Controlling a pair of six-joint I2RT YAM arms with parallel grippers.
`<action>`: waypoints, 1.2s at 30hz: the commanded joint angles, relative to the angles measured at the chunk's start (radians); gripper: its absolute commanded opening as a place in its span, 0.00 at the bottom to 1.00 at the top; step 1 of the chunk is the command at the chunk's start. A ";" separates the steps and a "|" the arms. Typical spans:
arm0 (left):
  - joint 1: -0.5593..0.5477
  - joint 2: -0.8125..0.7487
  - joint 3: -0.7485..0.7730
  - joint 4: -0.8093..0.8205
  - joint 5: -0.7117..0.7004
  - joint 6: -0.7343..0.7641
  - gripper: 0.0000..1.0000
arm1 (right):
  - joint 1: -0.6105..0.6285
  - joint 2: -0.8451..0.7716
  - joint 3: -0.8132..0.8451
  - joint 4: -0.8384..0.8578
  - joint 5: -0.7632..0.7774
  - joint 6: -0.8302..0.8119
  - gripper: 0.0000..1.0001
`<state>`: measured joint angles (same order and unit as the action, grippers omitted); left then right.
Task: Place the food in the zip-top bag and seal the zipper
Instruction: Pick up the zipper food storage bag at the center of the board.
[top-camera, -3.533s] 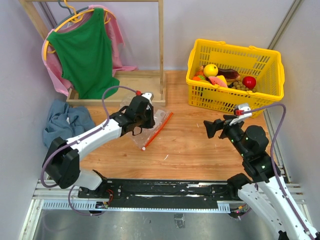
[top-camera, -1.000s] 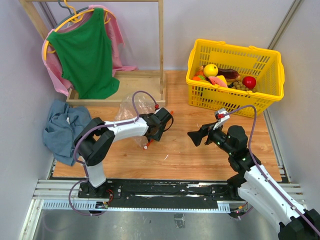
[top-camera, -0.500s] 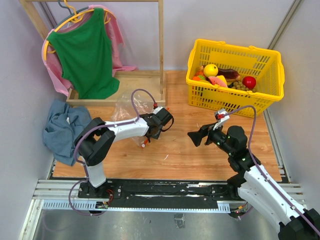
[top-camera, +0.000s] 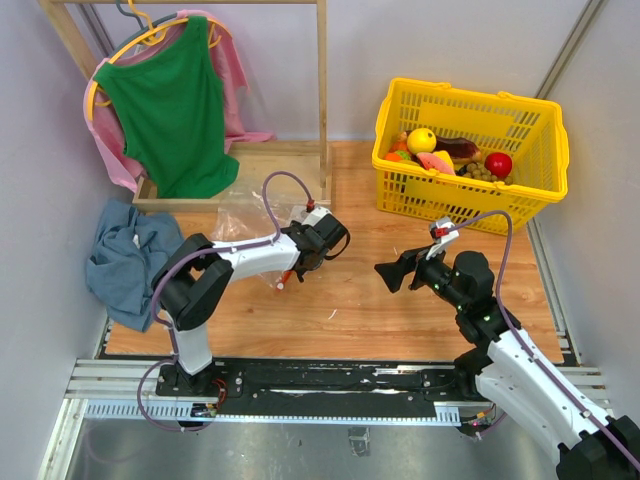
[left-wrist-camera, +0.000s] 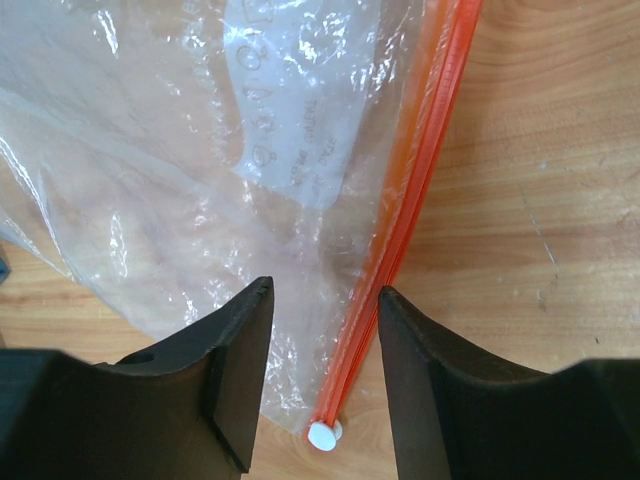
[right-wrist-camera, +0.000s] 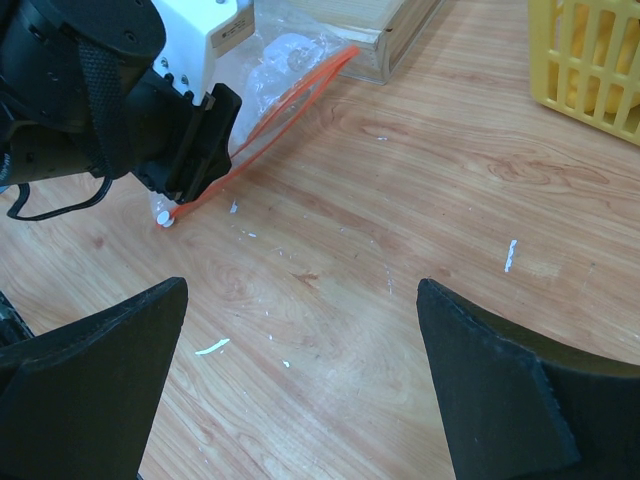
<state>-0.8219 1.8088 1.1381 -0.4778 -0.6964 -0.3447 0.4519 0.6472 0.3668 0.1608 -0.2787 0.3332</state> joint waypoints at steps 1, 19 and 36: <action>-0.004 0.046 0.023 0.043 -0.100 0.011 0.49 | 0.010 -0.004 -0.016 0.042 0.006 0.007 0.99; 0.020 0.075 -0.002 0.117 -0.300 0.054 0.27 | 0.010 -0.009 -0.022 0.055 -0.009 0.013 0.99; 0.035 -0.042 -0.012 0.052 -0.277 -0.022 0.00 | 0.011 0.012 -0.017 0.097 -0.022 0.037 0.99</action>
<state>-0.7776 1.8740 1.1183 -0.3733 -0.9665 -0.2951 0.4519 0.6495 0.3531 0.1970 -0.2874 0.3443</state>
